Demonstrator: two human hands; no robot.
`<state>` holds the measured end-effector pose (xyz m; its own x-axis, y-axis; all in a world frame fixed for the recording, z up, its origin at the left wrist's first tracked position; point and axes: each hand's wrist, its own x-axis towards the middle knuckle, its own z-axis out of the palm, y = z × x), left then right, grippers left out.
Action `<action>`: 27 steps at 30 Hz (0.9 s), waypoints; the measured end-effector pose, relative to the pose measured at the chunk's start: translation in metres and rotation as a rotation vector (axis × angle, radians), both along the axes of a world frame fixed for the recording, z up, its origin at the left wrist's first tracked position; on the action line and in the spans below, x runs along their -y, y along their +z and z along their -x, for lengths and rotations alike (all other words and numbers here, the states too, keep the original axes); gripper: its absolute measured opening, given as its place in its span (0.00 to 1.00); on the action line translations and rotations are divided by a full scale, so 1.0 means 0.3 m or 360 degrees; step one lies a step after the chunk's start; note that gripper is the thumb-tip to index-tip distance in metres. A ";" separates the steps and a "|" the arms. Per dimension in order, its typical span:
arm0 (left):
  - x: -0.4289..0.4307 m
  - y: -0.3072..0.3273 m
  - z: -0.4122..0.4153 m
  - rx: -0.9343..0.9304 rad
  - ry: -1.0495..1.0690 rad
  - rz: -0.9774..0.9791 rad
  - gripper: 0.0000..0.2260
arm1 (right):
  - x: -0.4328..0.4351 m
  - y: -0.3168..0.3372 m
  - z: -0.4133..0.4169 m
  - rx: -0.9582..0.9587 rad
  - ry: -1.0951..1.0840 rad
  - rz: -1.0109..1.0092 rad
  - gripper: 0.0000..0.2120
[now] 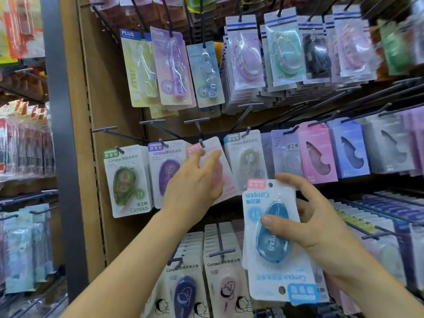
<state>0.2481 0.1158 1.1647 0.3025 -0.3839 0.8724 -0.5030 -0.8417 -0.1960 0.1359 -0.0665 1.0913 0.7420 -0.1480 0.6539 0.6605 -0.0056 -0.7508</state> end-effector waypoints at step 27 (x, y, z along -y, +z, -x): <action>-0.027 -0.154 0.348 -0.1348 -0.2110 0.1628 0.30 | -0.036 -0.031 0.106 0.0047 0.0323 -0.0048 0.20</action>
